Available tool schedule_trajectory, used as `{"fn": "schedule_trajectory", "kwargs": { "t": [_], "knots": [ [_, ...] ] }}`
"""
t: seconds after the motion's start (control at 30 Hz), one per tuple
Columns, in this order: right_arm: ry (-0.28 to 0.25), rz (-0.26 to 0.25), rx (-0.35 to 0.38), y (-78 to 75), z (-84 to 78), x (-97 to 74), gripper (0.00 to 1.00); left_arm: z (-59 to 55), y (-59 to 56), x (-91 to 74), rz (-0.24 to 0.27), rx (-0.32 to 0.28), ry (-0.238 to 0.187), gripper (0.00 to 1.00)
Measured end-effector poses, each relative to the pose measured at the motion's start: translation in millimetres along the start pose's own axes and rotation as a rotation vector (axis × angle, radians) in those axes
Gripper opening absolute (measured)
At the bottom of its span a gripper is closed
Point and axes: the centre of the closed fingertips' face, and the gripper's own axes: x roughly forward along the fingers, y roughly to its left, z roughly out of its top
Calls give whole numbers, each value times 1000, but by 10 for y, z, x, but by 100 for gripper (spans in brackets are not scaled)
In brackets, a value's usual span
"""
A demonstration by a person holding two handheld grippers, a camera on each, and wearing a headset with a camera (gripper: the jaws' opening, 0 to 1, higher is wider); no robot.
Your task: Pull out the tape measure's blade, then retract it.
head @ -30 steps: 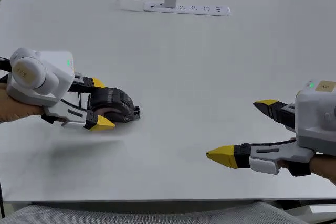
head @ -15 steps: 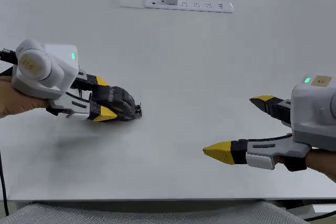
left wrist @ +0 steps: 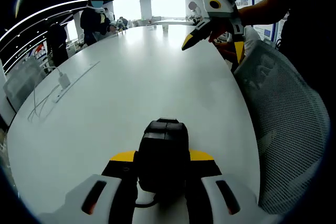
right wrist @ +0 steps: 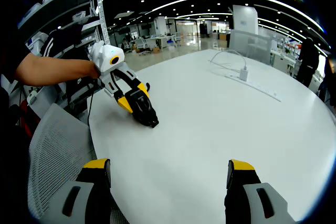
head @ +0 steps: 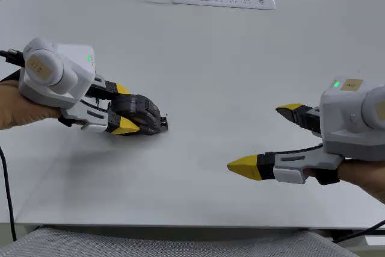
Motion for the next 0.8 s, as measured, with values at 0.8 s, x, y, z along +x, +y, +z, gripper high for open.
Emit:
{"fn": "schedule_trajectory", "kwargs": {
  "t": [0.8],
  "knots": [
    [65,218,-320,156,192,729,53,-1,-5,10,-25,9,9,29]
  ]
}}
